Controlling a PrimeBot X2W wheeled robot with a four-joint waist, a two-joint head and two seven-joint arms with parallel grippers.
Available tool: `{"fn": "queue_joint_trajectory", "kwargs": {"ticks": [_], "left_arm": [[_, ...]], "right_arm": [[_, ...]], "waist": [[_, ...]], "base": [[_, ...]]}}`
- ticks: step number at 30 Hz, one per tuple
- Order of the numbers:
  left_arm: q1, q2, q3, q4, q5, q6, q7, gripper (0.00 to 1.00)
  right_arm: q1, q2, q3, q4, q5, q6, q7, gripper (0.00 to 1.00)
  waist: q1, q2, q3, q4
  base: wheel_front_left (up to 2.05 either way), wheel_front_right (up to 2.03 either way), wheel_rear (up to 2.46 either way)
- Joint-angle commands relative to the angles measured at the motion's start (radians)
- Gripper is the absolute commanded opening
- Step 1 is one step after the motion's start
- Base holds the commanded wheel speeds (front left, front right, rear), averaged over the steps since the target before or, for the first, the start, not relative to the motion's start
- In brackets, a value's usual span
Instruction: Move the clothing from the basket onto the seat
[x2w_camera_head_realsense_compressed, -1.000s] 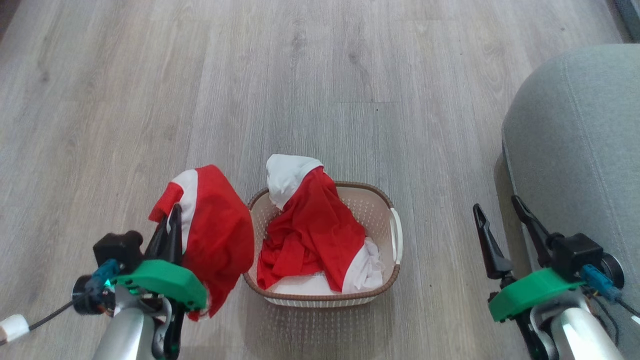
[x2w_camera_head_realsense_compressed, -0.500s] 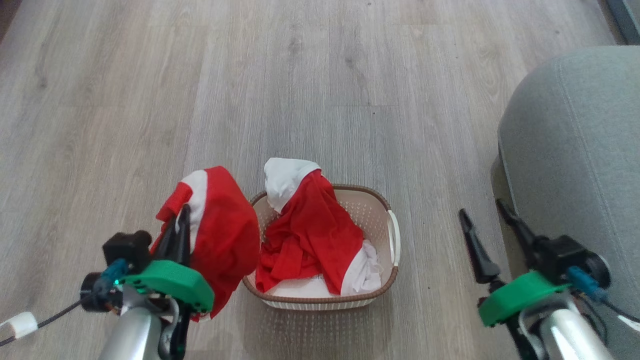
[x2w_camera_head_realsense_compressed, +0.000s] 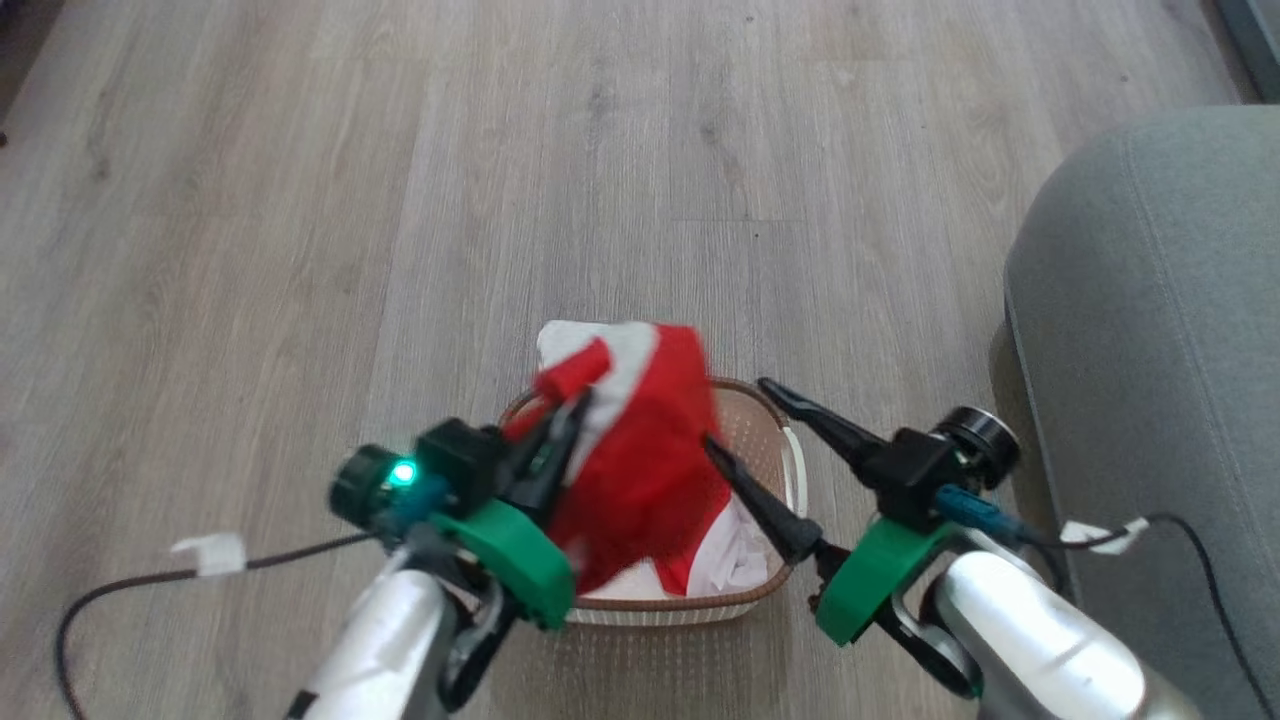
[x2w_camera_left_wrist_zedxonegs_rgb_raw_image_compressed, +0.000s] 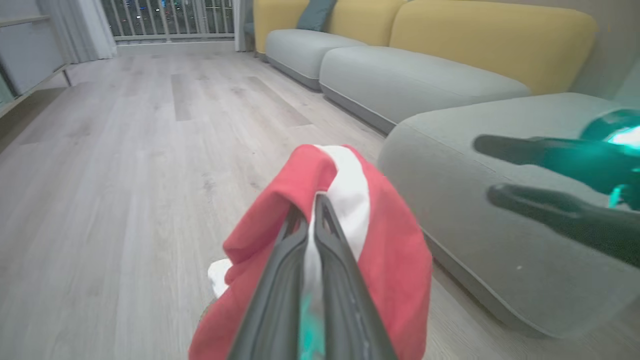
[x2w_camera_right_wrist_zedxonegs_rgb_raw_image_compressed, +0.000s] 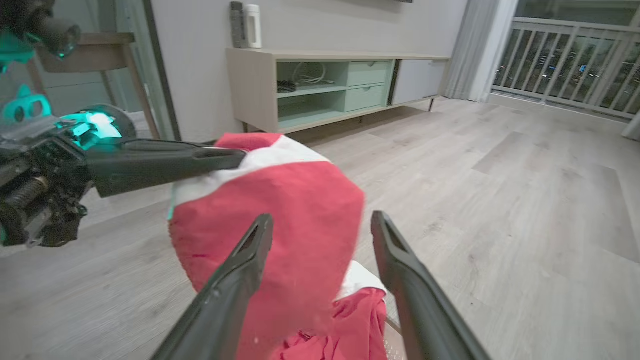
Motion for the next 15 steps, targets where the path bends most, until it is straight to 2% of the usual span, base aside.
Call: {"fn": "queue_joint_trajectory", "kwargs": {"ticks": [1, 6, 10, 15], "left_arm": [[-0.053, 0.008, 0.023, -0.040, 0.000, -0.001, 0.002, 0.00], [-0.073, 0.024, -0.103, -0.079, -0.015, -0.009, -0.005, 0.00], [-0.094, 0.073, -0.221, -0.107, -0.076, -0.010, -0.033, 0.00], [-0.123, 0.125, -0.319, -0.128, -0.169, -0.010, -0.062, 0.00]], "right_arm": [[-0.036, -0.010, 0.014, -0.022, 0.011, 0.000, -0.009, 1.00], [-0.130, -0.069, 0.166, 0.011, 0.056, 0.000, -0.009, 1.00], [-0.200, -0.106, 0.288, 0.022, 0.103, 0.000, -0.009, 1.00], [-0.270, -0.142, 0.412, 0.038, 0.179, 0.000, -0.009, 1.00]], "waist": [[0.0000, 0.0000, -0.001, 0.002], [0.0000, 0.0000, -0.007, 0.015], [0.0000, 0.0000, -0.013, 0.017], [0.0000, 0.0000, -0.021, 0.022]], "base": [[0.00, 0.00, 0.00], [0.00, 0.00, 0.00], [0.00, 0.00, 0.00], [0.00, 0.00, 0.00]]}}
